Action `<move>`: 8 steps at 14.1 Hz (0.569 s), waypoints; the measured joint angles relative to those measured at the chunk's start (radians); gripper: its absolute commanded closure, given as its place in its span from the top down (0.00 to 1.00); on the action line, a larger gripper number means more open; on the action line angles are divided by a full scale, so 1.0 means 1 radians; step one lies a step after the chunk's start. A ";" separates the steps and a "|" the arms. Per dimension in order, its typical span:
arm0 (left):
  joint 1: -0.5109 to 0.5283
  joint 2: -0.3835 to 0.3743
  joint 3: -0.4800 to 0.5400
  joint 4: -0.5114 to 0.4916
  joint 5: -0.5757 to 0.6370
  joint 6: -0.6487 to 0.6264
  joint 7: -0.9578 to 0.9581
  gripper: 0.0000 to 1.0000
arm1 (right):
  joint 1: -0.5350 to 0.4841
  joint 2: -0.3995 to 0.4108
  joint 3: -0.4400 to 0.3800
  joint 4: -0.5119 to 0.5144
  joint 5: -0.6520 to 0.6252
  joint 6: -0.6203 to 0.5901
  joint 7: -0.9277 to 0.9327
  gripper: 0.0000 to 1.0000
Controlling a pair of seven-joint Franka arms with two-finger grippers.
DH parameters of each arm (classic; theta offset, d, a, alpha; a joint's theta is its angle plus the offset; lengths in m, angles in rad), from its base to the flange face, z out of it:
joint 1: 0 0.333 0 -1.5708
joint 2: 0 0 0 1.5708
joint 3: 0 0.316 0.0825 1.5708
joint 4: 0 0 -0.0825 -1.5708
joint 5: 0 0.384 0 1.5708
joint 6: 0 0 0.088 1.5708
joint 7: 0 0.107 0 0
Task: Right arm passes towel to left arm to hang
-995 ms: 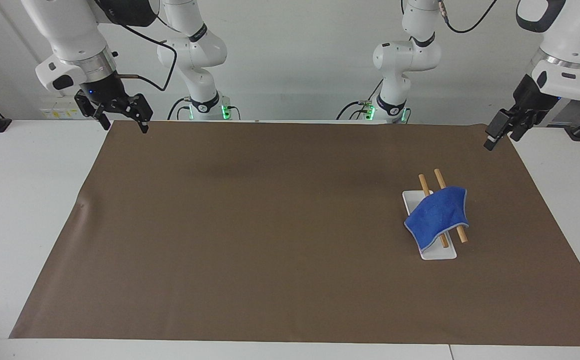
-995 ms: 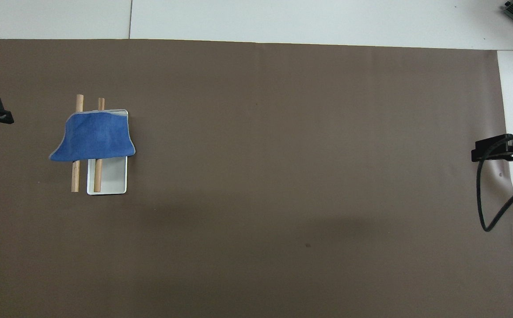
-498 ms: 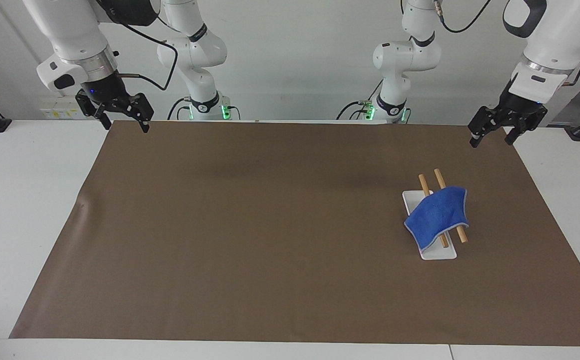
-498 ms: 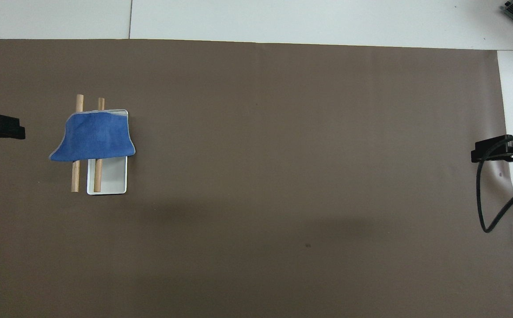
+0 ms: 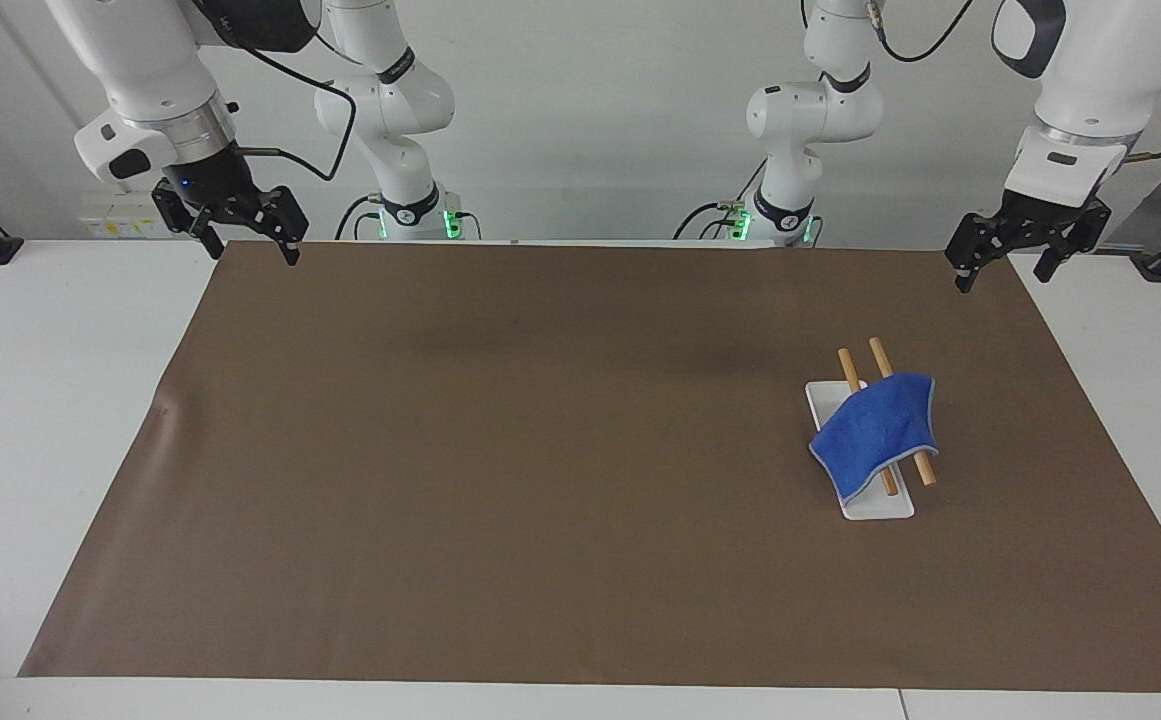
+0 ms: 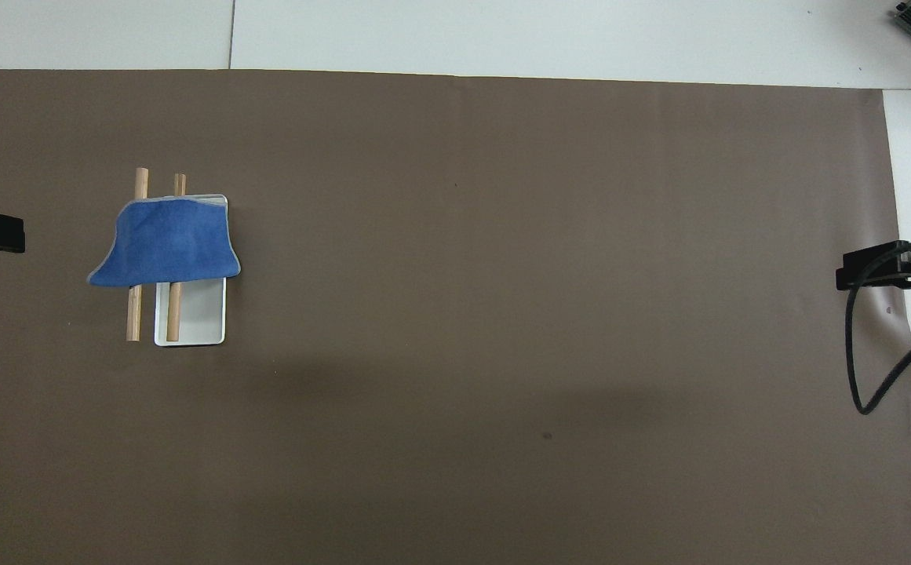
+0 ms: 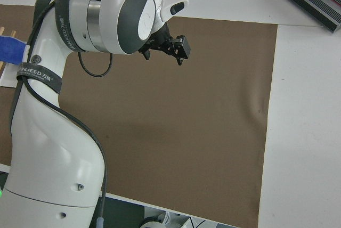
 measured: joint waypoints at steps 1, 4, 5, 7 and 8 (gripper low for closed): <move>0.000 0.000 0.000 0.000 0.000 0.000 0.000 1.00 | 0.000 0.000 0.000 0.000 0.000 0.000 0.000 1.00; 0.000 -0.001 -0.003 0.000 0.000 0.000 0.003 1.00 | 0.000 -0.001 0.000 -0.001 0.000 0.000 0.000 1.00; 0.000 -0.002 -0.006 0.000 0.000 0.000 0.003 1.00 | 0.000 -0.001 0.000 -0.002 0.000 -0.002 0.000 1.00; 0.000 -0.003 -0.019 0.000 0.000 0.000 0.005 1.00 | 0.000 -0.001 0.000 -0.002 0.000 -0.005 0.000 1.00; 0.000 -0.003 -0.030 0.000 0.000 0.000 0.005 1.00 | 0.000 -0.002 0.000 -0.002 0.000 -0.005 0.000 1.00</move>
